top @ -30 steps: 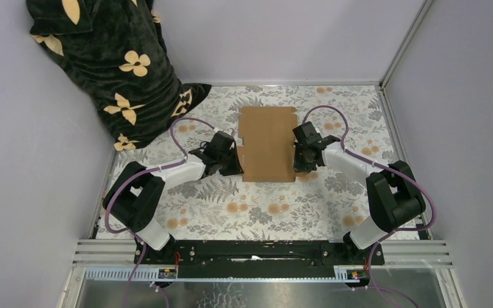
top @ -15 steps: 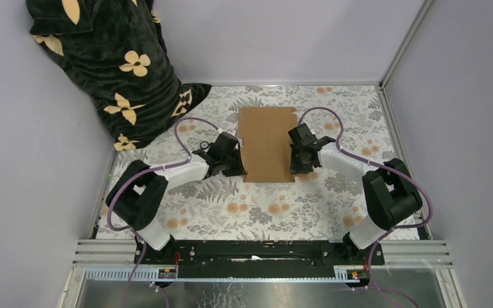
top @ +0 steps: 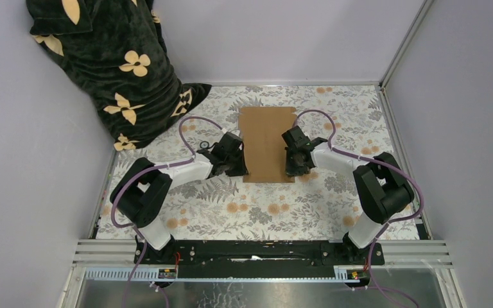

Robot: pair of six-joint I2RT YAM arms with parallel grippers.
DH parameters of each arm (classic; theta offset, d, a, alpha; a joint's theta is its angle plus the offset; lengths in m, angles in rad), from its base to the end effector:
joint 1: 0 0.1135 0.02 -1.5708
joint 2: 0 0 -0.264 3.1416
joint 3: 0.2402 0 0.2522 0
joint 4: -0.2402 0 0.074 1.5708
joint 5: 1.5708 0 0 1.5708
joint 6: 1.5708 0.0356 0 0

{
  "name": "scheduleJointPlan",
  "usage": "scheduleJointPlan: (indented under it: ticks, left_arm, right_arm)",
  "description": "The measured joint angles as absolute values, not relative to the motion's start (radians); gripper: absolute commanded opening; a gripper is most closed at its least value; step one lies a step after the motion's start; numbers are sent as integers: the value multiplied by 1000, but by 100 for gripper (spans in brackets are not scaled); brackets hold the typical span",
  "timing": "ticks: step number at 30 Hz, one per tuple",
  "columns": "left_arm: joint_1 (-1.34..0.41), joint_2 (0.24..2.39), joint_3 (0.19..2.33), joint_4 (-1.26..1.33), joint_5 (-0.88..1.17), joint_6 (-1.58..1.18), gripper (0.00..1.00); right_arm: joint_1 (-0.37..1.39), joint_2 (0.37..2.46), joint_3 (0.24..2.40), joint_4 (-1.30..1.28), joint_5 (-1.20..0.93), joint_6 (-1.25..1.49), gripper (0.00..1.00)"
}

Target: Fold the paper box

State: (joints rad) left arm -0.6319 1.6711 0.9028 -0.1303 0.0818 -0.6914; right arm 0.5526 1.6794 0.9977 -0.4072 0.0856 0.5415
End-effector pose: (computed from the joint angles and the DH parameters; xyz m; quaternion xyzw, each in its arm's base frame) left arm 0.2665 -0.1987 0.1634 -0.0146 0.9432 -0.2329 0.2363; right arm 0.2802 0.1692 0.1712 0.0048 0.9703 0.0885 0.2252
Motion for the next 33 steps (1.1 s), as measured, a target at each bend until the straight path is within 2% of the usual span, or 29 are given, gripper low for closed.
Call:
scheduleJointPlan:
  ticks: [33]
  left_arm:
    - [-751,1750,917,-77,31,-714,10]
  right_arm:
    - [568,1691,937,-275,89,574,13]
